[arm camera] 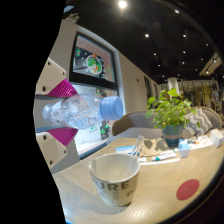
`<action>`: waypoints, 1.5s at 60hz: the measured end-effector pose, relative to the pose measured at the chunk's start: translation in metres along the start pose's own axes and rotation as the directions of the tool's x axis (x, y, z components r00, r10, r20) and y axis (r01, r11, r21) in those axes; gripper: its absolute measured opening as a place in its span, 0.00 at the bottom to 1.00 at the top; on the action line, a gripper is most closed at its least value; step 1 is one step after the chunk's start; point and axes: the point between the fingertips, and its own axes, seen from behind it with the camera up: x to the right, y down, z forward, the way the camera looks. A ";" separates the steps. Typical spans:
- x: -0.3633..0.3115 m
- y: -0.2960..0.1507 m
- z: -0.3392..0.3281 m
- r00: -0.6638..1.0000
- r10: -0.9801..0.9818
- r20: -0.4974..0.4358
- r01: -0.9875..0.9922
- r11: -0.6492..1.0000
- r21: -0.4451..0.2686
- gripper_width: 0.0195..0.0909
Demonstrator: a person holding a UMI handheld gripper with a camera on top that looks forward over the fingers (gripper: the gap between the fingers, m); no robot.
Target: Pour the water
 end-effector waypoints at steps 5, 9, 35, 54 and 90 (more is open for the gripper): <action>-0.033 -0.009 -0.007 0.963 -0.270 -0.018 0.270 0.963 -0.006 0.24; -0.064 -0.024 -0.020 0.886 -0.464 -0.018 0.464 0.886 0.009 0.24; -0.079 -0.219 -0.101 0.093 -0.939 -0.332 0.989 0.126 -0.078 0.24; 0.064 -0.292 -0.112 -0.051 -0.922 -0.385 0.947 0.077 -0.311 0.24; 0.110 -0.305 -0.137 0.008 -0.896 -0.444 0.902 0.199 -0.383 0.94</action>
